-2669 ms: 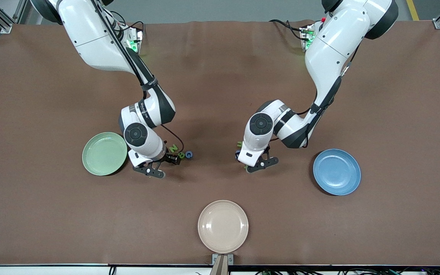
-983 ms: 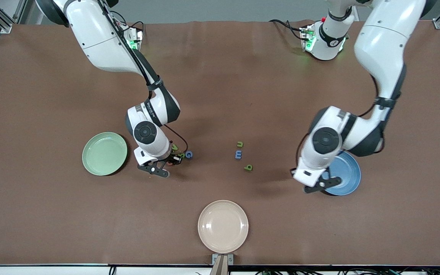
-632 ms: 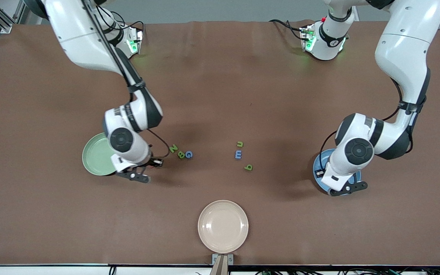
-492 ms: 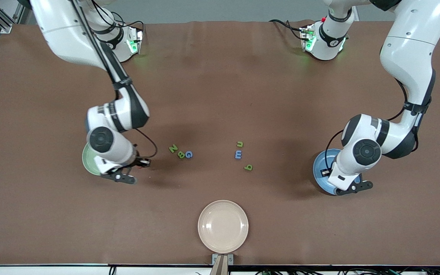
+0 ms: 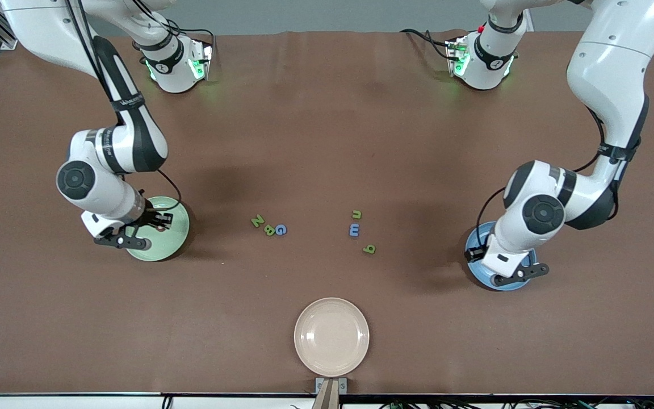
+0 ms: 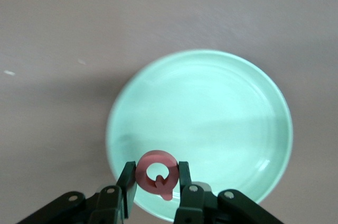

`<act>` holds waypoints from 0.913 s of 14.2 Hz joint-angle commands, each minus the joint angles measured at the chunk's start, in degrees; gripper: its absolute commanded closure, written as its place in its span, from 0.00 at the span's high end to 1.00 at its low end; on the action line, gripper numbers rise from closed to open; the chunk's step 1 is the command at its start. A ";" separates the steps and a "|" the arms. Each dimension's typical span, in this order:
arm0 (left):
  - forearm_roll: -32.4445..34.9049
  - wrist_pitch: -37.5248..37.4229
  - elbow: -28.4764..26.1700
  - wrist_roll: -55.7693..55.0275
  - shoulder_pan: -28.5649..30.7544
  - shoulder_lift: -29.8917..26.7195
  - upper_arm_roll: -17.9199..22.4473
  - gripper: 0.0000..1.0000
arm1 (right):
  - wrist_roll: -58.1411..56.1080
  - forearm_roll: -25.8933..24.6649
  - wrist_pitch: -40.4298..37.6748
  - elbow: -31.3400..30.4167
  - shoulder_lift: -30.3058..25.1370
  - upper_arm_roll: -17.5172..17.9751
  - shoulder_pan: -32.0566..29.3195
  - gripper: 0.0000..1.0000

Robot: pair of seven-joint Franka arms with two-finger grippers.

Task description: Sort upper and lower case letters into plates

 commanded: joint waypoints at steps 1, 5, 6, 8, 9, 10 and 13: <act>0.34 -0.26 2.41 -7.48 -4.21 2.37 -0.77 1.00 | -2.45 -0.89 4.40 -6.18 -2.22 1.25 -2.93 0.00; -0.19 -0.09 8.22 -19.34 -12.30 7.39 -0.60 1.00 | -3.34 -0.71 3.97 -6.97 -0.82 1.34 -4.17 0.00; -0.19 0.00 10.58 -23.73 -13.62 8.79 -0.42 1.00 | -3.34 -0.63 4.06 -6.97 0.14 1.34 -4.17 0.01; -0.19 -0.09 14.80 -31.20 -15.82 12.39 -0.33 1.00 | -3.43 -0.63 4.32 -6.89 1.55 1.43 -3.91 0.02; -0.19 -0.09 17.26 -35.07 -16.79 14.41 -0.33 1.00 | -3.43 -0.63 4.32 -6.80 1.99 1.43 -3.91 0.02; -0.19 -0.09 18.76 -38.41 -17.50 15.82 -0.24 1.00 | -3.34 -0.54 4.32 -6.80 2.17 1.51 -3.82 0.03; -0.27 -0.09 21.23 -46.15 -19.17 18.20 -0.24 1.00 | -3.34 -0.54 3.97 -6.27 2.35 1.51 -3.74 0.66</act>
